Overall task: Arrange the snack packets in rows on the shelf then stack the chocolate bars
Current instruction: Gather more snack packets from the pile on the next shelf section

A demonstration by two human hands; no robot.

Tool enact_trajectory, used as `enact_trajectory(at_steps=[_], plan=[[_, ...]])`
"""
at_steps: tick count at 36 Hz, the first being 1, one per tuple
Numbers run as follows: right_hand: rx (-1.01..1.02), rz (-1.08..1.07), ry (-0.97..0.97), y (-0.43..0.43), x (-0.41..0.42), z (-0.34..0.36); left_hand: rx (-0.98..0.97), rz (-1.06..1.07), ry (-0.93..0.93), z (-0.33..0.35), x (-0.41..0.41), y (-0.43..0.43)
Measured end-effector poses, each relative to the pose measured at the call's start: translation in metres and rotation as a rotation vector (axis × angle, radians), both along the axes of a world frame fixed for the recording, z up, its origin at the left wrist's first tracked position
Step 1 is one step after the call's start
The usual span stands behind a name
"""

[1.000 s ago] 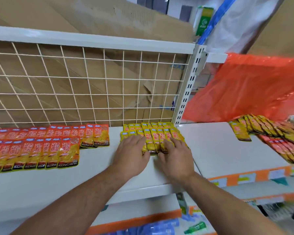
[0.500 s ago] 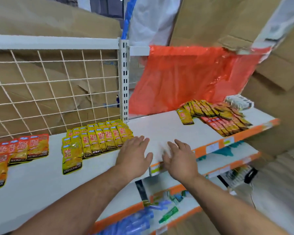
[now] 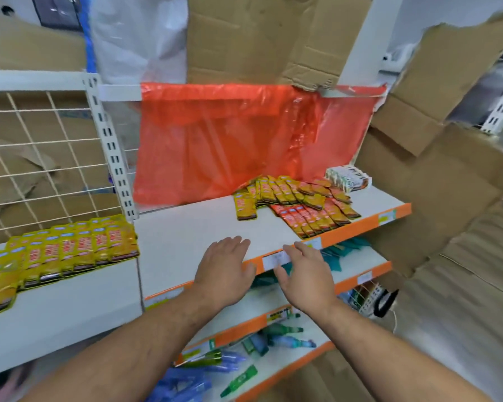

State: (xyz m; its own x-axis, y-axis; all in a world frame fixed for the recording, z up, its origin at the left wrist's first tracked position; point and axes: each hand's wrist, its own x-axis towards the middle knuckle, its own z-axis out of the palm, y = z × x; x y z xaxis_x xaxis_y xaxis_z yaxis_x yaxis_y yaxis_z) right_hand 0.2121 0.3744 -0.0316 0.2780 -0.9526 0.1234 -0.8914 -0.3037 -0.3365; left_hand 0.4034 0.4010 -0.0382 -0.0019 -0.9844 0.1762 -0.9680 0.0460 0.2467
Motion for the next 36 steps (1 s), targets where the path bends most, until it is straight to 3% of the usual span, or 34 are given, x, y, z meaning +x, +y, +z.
enact_trajectory(at_steps=[18, 24, 36], plan=[[0.038, -0.129, -0.038, -0.085, -0.079, -0.026, 0.020, -0.138, 0.016, -0.007, -0.076, -0.112], [0.028, -0.155, -0.038, -0.133, -0.084, -0.026, -0.098, -0.168, 0.088, -0.016, -0.080, -0.166], [0.005, -0.161, -0.019, -0.203, -0.081, -0.034, -0.115, -0.215, 0.115, -0.017, -0.091, -0.237]])
